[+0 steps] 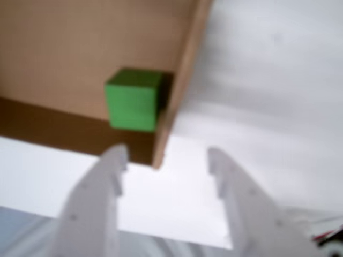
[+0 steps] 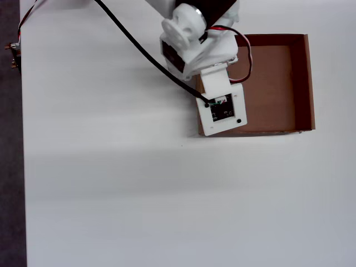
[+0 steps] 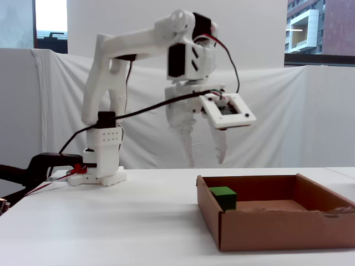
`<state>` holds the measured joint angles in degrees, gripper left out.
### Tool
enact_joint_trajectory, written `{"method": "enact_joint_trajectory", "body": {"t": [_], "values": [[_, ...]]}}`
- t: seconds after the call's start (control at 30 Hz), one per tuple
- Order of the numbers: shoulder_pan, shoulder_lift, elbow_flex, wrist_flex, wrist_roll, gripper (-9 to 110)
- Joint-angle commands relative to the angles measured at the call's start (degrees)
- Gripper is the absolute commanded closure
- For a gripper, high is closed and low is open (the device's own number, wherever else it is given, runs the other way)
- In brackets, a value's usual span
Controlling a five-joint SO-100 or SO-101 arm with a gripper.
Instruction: Grasp a green cube and put it in a box.
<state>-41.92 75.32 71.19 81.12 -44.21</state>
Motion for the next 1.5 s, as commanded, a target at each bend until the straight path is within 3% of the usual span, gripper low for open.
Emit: {"method": "enact_joint_trajectory", "body": {"t": [0.0,0.63,0.93,1.47], "values": [[1.7,5.4,1.6,0.4,0.1,81],[20.5,38.8,39.3,-8.3,-4.1,81],[33.0,58.9,63.5,-16.6,-15.6,81],[46.7,80.3,89.3,-29.6,-16.2,81]]}}
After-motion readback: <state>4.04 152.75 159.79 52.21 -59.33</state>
